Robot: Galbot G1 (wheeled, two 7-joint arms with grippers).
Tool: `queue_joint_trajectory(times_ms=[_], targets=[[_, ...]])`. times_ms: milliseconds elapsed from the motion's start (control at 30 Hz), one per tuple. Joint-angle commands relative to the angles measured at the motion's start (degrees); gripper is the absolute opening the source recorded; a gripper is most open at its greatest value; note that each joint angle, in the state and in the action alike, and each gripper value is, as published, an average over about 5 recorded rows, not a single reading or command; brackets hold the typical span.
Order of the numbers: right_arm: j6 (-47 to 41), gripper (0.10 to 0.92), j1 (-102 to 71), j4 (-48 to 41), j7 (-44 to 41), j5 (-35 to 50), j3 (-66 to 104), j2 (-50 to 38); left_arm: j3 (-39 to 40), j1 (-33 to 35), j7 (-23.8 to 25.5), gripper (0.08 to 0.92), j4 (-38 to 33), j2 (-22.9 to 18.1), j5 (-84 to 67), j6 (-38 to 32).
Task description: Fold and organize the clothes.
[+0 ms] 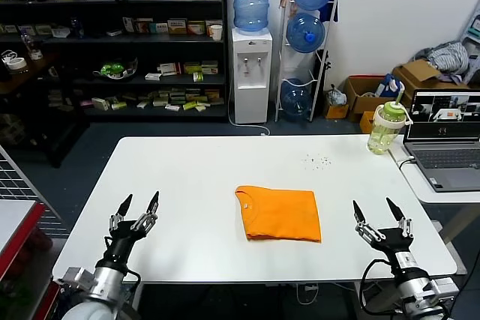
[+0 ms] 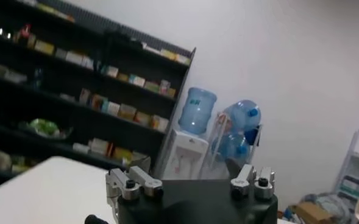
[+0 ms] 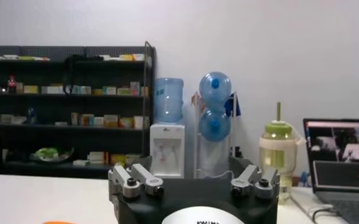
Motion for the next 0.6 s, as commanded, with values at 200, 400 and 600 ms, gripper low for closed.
queue_joint_trajectory(times_ms=[200, 400, 600], targets=[[10.31, 0.823, -0.97, -1.3, -3.32, -12.27, 1.25, 9.4, -5.48, 9.51, 8.44, 0.823, -2.64, -8.55, 15.12, -12.02], [11.3, 0.823, -0.73, -1.63, -3.42, -12.74, 0.5, 9.68, -5.15, 9.41, 8.03, 0.823, -2.45, -8.97, 15.38, -12.46], [12.12, 0.823, -0.17, -2.68, -3.31, -12.99, 0.62, 9.62, -5.14, 9.14, 7.7, 0.823, -2.17, -9.18, 15.44, -12.56]])
